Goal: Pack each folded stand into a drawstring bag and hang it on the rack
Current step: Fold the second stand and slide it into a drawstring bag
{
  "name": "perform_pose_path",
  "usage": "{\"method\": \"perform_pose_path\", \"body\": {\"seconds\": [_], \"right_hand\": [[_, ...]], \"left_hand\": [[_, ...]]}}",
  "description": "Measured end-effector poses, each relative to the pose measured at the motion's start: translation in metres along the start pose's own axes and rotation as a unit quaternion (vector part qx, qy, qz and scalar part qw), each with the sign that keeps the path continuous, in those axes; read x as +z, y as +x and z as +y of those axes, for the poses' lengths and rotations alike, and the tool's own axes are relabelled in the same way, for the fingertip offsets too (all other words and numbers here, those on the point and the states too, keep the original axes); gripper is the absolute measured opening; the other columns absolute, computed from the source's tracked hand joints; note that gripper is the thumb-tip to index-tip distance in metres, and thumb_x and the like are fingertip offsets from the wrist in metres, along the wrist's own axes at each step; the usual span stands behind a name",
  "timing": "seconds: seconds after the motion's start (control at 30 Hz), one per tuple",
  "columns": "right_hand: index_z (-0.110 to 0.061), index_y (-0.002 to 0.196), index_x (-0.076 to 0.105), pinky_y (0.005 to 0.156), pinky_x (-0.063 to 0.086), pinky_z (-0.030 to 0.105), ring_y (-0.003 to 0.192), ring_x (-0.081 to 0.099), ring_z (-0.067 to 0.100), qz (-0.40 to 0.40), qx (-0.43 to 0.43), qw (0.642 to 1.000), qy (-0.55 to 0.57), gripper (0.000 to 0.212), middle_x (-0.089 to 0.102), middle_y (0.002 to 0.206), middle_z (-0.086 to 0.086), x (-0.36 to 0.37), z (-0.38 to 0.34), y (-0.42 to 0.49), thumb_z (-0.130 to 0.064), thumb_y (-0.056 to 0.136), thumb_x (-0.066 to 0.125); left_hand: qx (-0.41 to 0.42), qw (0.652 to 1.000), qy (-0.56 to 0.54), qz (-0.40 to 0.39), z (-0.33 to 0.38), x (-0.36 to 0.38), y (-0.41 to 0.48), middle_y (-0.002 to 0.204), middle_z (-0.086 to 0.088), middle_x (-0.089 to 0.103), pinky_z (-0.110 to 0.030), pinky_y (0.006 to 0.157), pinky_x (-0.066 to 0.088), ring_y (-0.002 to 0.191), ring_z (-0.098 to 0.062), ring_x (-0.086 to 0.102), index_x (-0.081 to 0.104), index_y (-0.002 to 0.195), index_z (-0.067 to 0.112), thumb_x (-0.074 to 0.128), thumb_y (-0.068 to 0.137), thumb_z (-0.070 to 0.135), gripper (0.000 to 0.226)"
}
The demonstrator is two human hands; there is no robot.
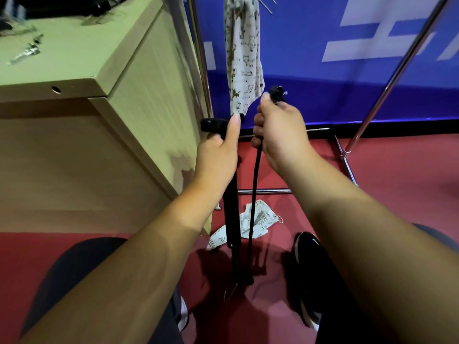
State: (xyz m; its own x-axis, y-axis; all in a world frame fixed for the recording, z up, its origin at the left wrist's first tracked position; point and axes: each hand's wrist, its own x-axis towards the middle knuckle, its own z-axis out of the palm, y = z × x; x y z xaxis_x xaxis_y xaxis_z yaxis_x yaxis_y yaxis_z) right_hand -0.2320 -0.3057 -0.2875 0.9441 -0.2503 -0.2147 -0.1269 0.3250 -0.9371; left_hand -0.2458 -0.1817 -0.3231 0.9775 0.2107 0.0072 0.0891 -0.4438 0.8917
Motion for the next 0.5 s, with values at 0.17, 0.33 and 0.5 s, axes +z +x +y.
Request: {"method": "perform_pose_path", "body": {"seconds": [0.17, 0.33, 0.5], "right_hand": [[-0.019, 0.088, 0.051, 0.052, 0.031, 0.030, 0.048, 0.033, 0.009, -0.023, 0.007, 0.998, 0.059, 0.028, 0.040, 0.061, -0.006, -0.006, -0.011, 0.003, -0.031, 0.113, 0.050], [-0.018, 0.089, 0.052, 0.051, 0.029, 0.029, 0.046, 0.030, 0.010, -0.018, 0.015, 0.996, 0.089, 0.027, 0.038, 0.060, -0.005, -0.006, -0.011, 0.008, -0.029, 0.113, 0.050], [-0.018, 0.087, 0.051, 0.051, 0.028, 0.029, 0.047, 0.029, 0.010, 0.007, 0.018, 0.994, 0.107, 0.029, 0.039, 0.059, -0.006, -0.009, -0.013, 0.018, -0.031, 0.113, 0.050]], "left_hand": [[0.021, 0.994, 0.075, -0.072, -0.008, 0.004, -0.001, 0.058, -0.004, 0.058, -0.033, 0.058, 0.039, 0.055, -0.013, 0.058, 0.054, 0.062, 0.011, 0.036, 0.103, 0.073, 0.077], [0.046, 0.984, 0.108, -0.131, -0.016, 0.011, -0.007, 0.057, 0.005, 0.054, -0.013, 0.049, 0.033, 0.048, -0.002, 0.051, 0.050, 0.062, 0.016, 0.042, 0.107, 0.063, 0.065], [0.094, 0.979, 0.095, -0.151, -0.026, 0.015, -0.014, 0.071, 0.012, 0.056, -0.023, 0.067, 0.036, 0.086, -0.022, 0.063, 0.062, 0.088, 0.020, 0.047, 0.107, 0.059, 0.045]]}}
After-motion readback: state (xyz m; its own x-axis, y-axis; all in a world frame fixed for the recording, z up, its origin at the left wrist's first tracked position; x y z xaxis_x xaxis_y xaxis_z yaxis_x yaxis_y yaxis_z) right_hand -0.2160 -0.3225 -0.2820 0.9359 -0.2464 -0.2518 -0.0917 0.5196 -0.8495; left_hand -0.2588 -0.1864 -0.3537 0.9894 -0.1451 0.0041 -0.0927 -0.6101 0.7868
